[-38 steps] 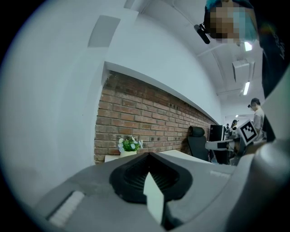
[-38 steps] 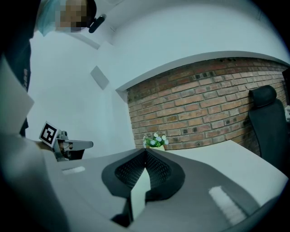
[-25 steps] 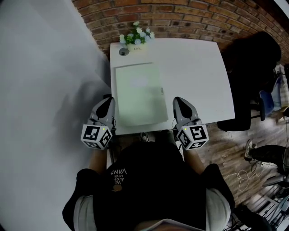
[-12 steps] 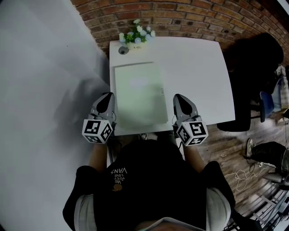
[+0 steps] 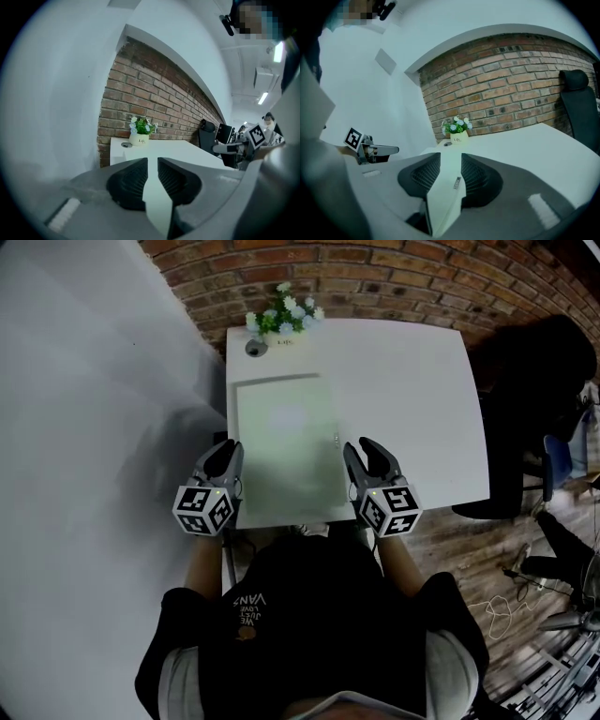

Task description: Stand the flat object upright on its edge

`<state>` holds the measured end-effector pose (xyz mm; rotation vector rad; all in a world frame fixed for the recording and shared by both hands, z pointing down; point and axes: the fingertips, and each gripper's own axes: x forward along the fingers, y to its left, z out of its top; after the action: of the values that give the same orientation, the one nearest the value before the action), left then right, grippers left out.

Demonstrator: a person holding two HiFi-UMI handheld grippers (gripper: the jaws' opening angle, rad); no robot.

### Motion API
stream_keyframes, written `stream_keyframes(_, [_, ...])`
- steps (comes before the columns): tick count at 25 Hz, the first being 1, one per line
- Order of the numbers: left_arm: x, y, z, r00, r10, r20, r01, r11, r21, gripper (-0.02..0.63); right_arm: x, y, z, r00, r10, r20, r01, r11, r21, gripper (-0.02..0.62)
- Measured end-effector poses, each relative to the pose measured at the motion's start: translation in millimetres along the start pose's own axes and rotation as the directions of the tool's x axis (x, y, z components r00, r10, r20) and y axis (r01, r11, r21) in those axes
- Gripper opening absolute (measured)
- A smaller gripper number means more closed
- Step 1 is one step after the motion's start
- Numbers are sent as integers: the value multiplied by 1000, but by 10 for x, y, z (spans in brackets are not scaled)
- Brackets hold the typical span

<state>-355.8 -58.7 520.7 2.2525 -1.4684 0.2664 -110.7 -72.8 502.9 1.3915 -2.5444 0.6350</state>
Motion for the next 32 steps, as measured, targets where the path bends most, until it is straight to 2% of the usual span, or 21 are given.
stream_keyframes(3, [36, 34, -84, 1000, 13, -27, -14, 1000, -15, 81, 71, -16, -92, 999, 10, -37, -10, 1000, 11, 169])
stream_keyframes(7, [87, 111, -195, 998, 35, -54, -38, 998, -57, 200, 170, -20, -220, 996, 43, -83, -39, 998, 48, 244])
stream_keyframes(13, [157, 118, -411, 993, -2, -118, -12, 993, -118, 310, 267, -17, -353, 987, 91, -132, -80, 993, 86, 310])
stream_keyframes(19, [190, 143, -554, 987, -15, -160, -10, 987, -158, 344, 341, -34, -559, 972, 122, -203, -99, 988, 119, 338])
stream_keyframes(23, [213, 132, -626, 981, -47, -191, 12, 984, -180, 347, 404, -19, -677, 956, 164, -242, -117, 974, 196, 342])
stream_keyframes(32, [314, 85, -787, 958, -97, -270, 34, 973, -229, 347, 519, -52, -936, 912, 210, -352, -119, 958, 263, 344])
